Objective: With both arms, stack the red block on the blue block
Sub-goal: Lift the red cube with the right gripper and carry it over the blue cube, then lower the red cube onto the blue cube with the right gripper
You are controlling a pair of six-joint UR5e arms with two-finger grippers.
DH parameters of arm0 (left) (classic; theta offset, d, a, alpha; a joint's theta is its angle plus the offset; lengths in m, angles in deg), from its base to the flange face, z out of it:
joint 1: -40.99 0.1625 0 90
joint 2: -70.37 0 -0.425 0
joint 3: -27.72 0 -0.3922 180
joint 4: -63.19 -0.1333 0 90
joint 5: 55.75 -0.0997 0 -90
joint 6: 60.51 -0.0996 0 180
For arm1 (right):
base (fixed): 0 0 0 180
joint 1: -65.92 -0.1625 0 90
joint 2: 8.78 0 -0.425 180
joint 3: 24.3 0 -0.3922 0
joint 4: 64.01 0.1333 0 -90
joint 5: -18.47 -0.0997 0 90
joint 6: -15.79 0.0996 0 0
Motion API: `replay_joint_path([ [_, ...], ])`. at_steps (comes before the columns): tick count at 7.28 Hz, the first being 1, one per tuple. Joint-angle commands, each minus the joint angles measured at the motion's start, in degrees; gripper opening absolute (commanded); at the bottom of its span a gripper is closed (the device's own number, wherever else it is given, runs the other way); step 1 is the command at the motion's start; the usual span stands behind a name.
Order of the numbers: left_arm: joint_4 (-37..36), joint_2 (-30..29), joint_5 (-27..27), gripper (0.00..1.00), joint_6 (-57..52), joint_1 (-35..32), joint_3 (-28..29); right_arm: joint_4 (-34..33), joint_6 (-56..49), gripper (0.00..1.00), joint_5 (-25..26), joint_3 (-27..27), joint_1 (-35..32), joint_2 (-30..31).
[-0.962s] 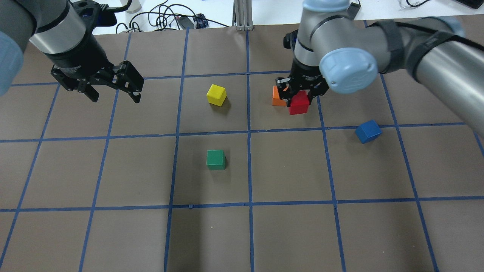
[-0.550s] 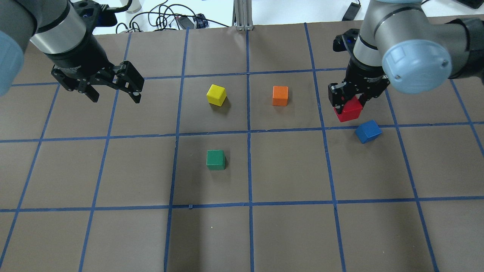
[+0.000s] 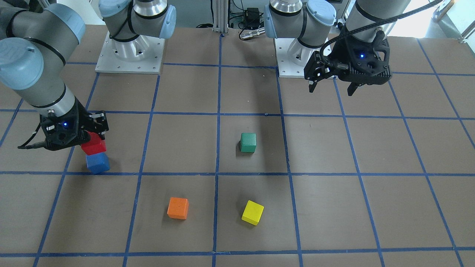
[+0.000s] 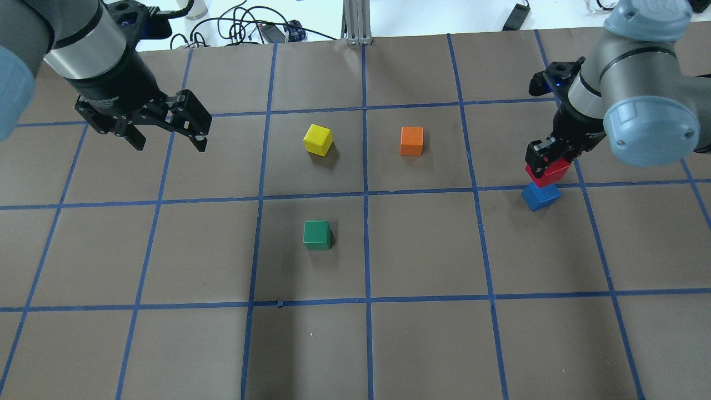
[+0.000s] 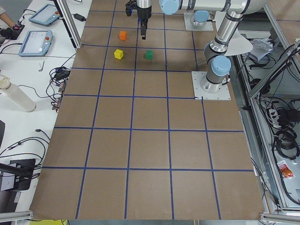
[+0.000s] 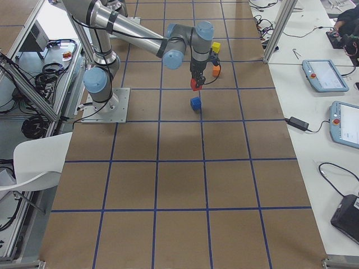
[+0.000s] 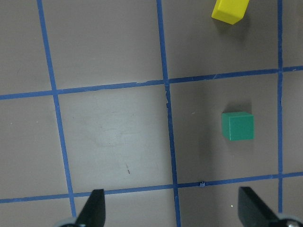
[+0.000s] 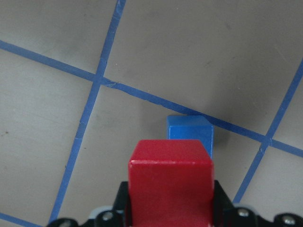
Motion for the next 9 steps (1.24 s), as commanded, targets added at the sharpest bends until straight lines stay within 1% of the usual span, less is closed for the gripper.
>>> replay_joint_path([
  [1, 0.0, 0.0, -0.1, 1.0, 0.0, 0.0, 0.1, -1.5, -1.5, 0.0, -0.4, 0.7, 2.3, -1.3],
  [3, 0.0, -0.1, -0.1, 1.0, 0.0, 0.0, 0.1, -2.7, -2.5, 0.0, -0.5, 1.3, 2.8, -2.2],
  [7, 0.0, -0.2, -0.1, 1.0, 0.0, 0.0, 0.1, -6.9, -2.4, 0.0, -0.6, 5.2, 4.5, -2.2],
  [9, 0.0, -0.2, -0.1, 1.0, 0.0, 0.0, 0.1, -8.0, -2.2, 0.0, -1.0, 5.4, 4.5, -2.3],
])
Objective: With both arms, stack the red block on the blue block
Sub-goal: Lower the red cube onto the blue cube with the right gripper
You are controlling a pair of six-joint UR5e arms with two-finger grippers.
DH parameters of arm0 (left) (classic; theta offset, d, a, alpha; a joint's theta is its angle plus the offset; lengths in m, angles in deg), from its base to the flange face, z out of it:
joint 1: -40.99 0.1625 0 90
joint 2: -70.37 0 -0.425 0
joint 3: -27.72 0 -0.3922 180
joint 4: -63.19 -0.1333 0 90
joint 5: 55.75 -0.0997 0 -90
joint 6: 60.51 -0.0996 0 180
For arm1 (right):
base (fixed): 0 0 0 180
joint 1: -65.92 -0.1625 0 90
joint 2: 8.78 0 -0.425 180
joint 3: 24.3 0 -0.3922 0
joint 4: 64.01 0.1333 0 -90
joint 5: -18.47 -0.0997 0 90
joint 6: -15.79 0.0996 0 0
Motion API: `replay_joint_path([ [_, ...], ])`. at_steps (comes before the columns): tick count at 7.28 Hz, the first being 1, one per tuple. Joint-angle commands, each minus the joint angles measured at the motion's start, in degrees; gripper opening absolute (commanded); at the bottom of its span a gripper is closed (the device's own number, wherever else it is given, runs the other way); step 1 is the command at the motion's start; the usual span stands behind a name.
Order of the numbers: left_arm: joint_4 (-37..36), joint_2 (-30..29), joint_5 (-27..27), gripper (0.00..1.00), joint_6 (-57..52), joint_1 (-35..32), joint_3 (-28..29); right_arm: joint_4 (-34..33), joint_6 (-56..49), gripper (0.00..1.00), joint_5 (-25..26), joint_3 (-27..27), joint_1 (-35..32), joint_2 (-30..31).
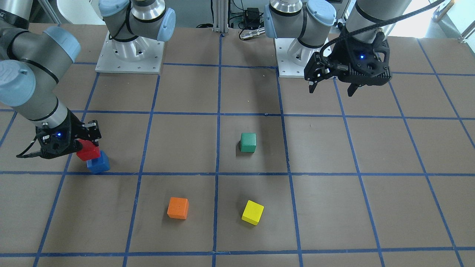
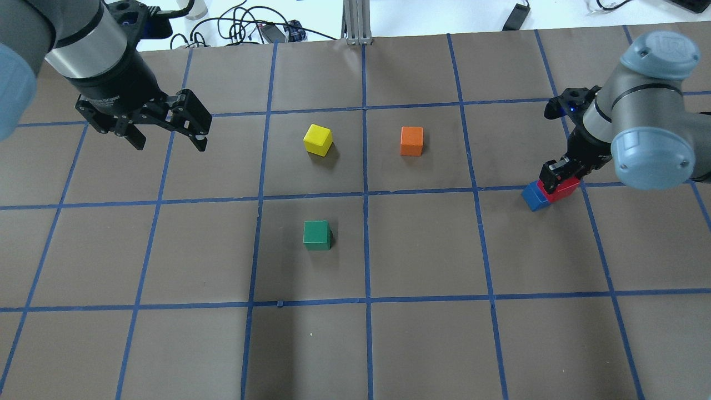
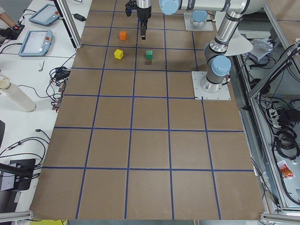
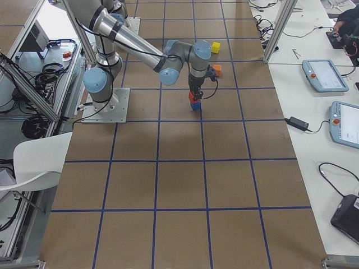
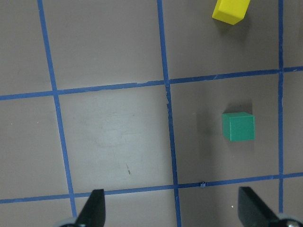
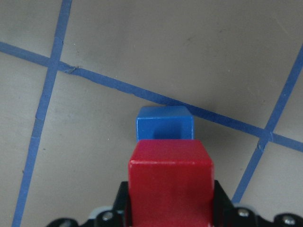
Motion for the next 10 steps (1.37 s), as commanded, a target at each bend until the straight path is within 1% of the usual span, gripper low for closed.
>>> replay_joint_path([
  [1, 0.0, 0.0, 0.0, 1.0, 0.0, 0.0, 0.0, -1.3, 0.3, 0.0, -3.2, 0.2, 0.1, -0.4],
  [10, 0.0, 0.0, 0.0, 1.0, 0.0, 0.0, 0.0, -1.6, 0.6, 0.0, -2.3, 0.3, 0.1, -0.8],
])
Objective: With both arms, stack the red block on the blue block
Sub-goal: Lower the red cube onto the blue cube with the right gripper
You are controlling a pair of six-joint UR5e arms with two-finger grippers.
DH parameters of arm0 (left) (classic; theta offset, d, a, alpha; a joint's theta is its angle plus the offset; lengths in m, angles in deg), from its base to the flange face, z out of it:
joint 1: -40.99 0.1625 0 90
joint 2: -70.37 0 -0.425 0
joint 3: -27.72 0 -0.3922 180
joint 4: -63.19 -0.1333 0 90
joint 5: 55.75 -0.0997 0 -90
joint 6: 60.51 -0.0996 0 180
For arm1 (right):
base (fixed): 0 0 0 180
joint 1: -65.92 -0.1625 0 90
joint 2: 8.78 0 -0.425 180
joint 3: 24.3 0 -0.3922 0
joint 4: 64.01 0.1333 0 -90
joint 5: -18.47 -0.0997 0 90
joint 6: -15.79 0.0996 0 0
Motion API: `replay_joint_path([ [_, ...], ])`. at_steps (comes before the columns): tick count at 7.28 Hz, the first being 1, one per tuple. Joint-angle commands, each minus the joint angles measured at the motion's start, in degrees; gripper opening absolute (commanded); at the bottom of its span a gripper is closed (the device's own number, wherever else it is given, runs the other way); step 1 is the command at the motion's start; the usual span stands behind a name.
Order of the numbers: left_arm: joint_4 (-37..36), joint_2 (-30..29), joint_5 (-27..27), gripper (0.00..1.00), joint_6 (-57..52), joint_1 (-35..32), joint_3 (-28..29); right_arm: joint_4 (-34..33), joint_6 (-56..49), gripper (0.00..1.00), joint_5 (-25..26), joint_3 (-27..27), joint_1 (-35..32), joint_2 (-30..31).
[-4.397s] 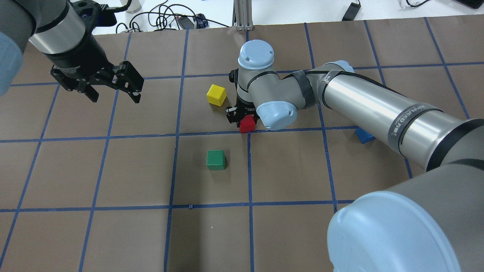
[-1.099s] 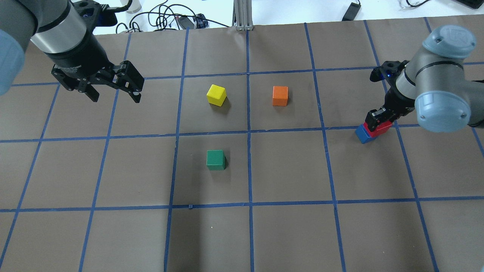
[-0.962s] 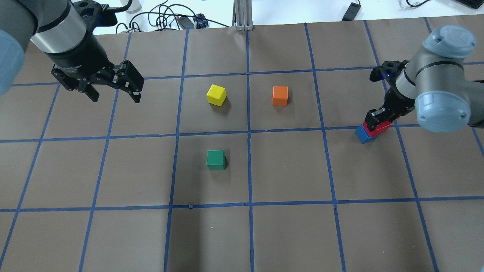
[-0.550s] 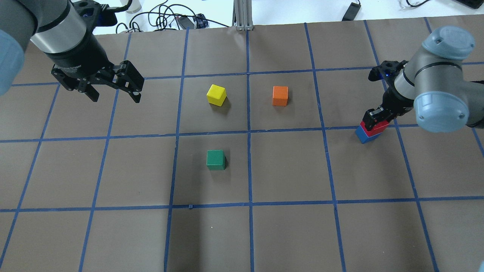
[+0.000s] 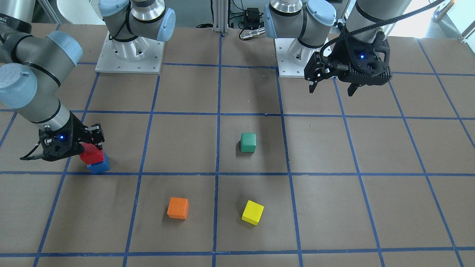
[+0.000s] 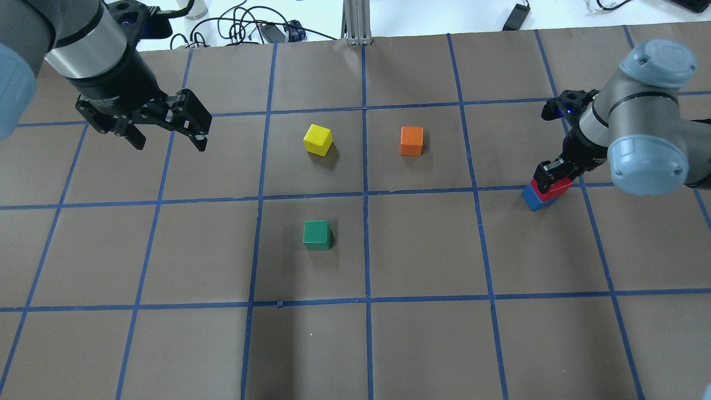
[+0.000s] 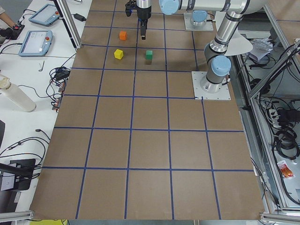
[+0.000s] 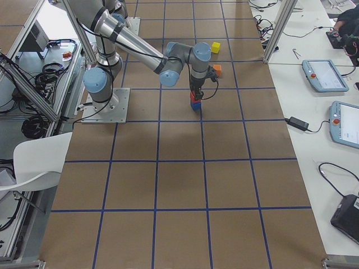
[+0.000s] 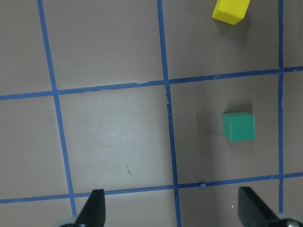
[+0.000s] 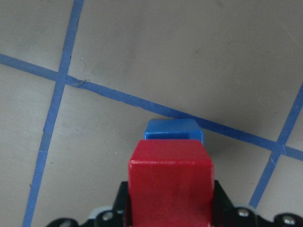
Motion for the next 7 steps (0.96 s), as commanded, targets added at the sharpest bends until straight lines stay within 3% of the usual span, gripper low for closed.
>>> replay_joint_path([
  [1, 0.0, -0.1, 0.0, 1.0, 0.0, 0.0, 0.0, -0.1, 0.0, 0.0, 0.0, 0.0, 0.0, -0.1],
  [7, 0.0, -0.2, 0.0, 1.0, 0.0, 0.0, 0.0, -0.1, -0.1, 0.0, 0.0, -0.2, 0.0, -0.8],
])
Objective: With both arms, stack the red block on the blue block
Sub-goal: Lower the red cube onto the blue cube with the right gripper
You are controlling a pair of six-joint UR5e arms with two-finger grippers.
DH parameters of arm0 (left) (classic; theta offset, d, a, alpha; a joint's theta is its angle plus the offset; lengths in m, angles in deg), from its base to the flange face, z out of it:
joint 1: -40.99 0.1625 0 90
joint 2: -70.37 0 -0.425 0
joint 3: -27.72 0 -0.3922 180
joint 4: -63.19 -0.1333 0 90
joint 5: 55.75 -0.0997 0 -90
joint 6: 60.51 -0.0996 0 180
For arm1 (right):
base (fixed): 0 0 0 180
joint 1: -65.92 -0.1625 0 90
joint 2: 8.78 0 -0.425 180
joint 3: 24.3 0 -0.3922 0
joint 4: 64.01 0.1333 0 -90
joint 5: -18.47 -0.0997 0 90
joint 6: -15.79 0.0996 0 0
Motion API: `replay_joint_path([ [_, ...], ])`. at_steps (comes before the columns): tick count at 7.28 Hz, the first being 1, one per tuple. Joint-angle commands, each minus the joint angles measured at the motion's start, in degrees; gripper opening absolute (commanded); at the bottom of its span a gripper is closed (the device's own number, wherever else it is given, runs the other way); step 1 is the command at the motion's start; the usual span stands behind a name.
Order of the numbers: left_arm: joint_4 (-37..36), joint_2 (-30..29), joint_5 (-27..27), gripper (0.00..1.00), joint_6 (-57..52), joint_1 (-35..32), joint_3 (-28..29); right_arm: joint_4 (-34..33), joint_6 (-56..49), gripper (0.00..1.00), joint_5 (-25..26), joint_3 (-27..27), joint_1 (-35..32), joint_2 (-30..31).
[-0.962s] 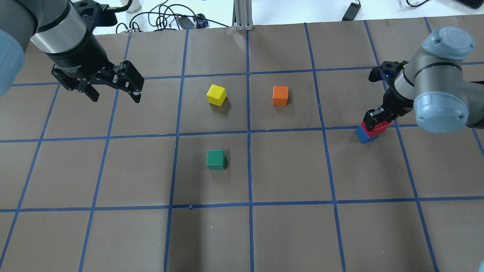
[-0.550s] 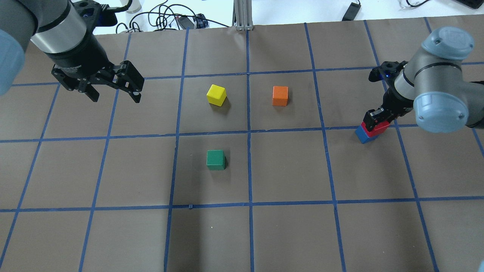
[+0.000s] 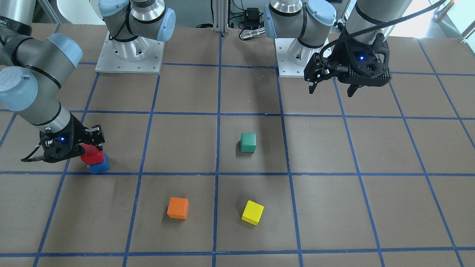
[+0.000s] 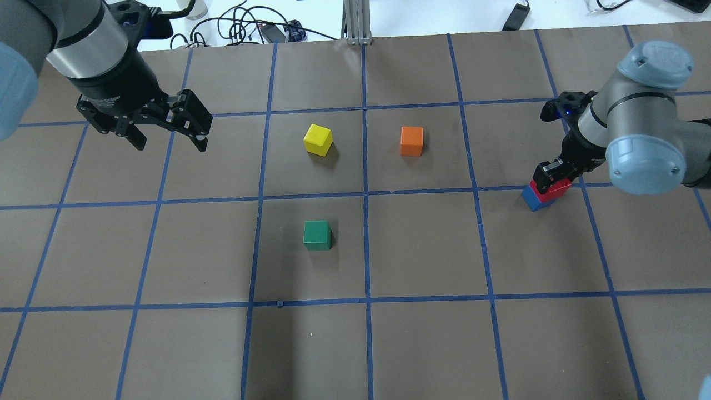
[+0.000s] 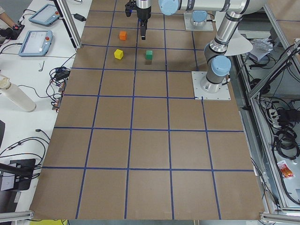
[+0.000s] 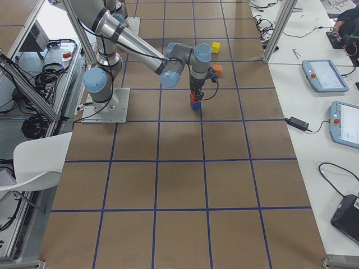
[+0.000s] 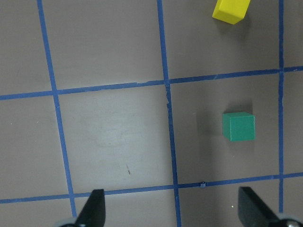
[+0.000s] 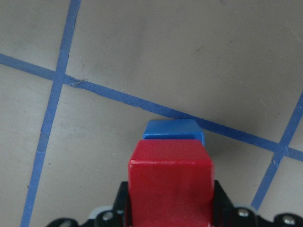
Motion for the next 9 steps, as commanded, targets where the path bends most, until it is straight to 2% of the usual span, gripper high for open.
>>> replay_joint_path([
  [1, -0.1, 0.0, 0.0, 1.0, 0.0, 0.0, 0.0, 0.0, 0.0, 0.0, 0.2, 0.0, 0.0, -0.1],
  [3, -0.5, 0.0, 0.0, 1.0, -0.1, 0.0, 0.0, -0.1, 0.3, 0.51, 0.2, 0.0, 0.0, -0.1],
  [4, -0.5, 0.0, 0.0, 1.0, -0.1, 0.0, 0.0, -0.2, 0.3, 0.55, 0.2, 0.0, 0.0, -0.1],
  [6, -0.5, 0.0, -0.1, 1.0, -0.1, 0.0, 0.0, -0.4, 0.3, 0.79, 0.2, 0.0, 0.0, -0.1],
  [9, -0.5, 0.0, 0.0, 1.0, 0.0, 0.0, 0.0, -0.4, 1.4, 0.9, 0.5, -0.2, 0.1, -0.2],
])
